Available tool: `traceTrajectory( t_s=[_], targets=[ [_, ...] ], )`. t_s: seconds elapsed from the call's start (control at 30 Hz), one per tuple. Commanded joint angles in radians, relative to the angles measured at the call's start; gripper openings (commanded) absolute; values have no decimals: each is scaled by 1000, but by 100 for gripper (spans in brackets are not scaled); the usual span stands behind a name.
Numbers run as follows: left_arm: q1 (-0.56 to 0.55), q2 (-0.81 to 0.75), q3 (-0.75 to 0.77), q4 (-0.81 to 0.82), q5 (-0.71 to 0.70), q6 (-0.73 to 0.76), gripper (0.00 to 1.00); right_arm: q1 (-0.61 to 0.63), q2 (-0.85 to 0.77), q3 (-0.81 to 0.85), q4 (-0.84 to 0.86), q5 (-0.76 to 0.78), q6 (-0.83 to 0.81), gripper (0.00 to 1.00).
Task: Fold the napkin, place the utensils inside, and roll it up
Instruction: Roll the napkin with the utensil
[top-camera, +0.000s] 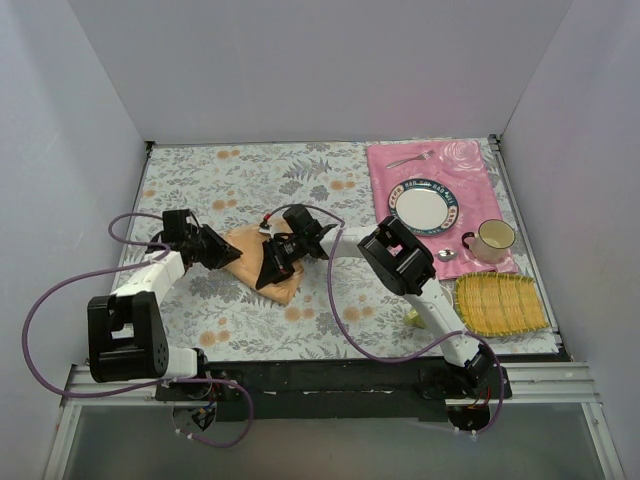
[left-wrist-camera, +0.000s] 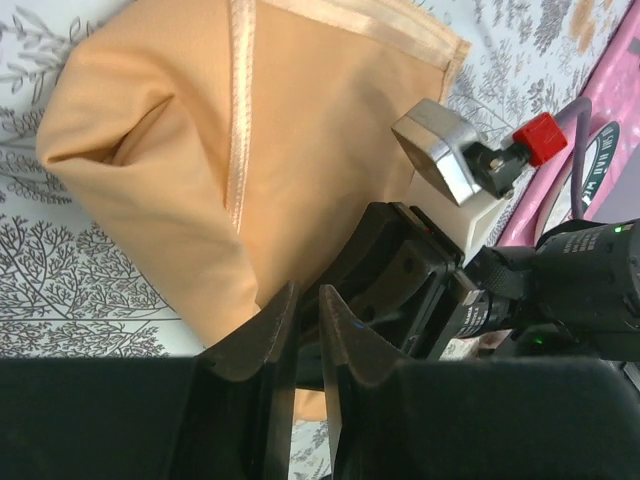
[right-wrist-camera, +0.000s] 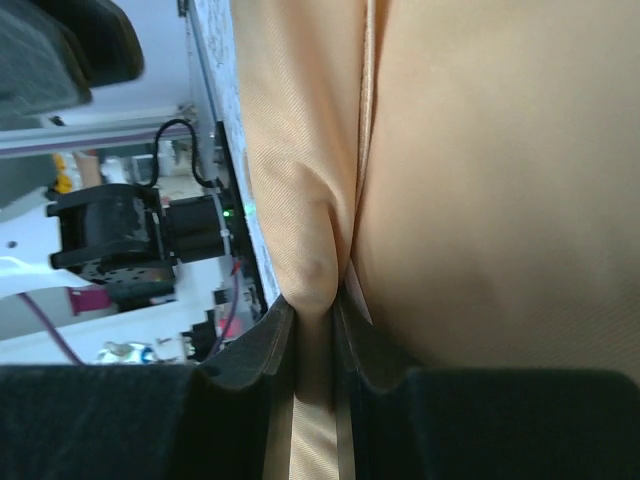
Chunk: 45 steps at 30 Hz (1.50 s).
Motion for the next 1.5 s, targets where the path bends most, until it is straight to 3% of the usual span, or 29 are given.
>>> traceTrajectory(
  t_s=[0.0, 0.2, 0.37, 0.47, 0.6, 0.8, 1.07, 1.17, 1.37, 1.47],
  targets=[
    [-6, -24, -54, 79, 44, -25, 12, -1, 34, -90, 150, 15, 234, 1],
    [-4, 30, -120, 214, 29, -74, 6, -1, 24, -102, 142, 33, 234, 1],
    [0, 102, -126, 253, -47, -79, 4, -2, 2, -82, 32, 56, 151, 2],
    [8, 169, -117, 244, -79, -70, 1, -1, -15, -28, -113, 97, 36, 11],
    [11, 213, -114, 233, -100, -61, 0, -2, -52, 44, -311, 169, -148, 32],
    [11, 248, -113, 231, -102, -44, 0, -11, -119, 116, -442, 229, -347, 46],
    [11, 263, -90, 204, -113, -27, 0, -70, -145, 72, -446, 315, -449, 47],
    [11, 272, -79, 195, -117, -21, 0, -80, -182, -16, -360, 328, -429, 46],
    [11, 308, -70, 193, -99, -18, 0, -94, -289, -249, -219, 375, -291, 43],
    [11, 314, -74, 205, -80, -19, 0, -88, -355, -425, -46, 377, -152, 41]
  ],
)
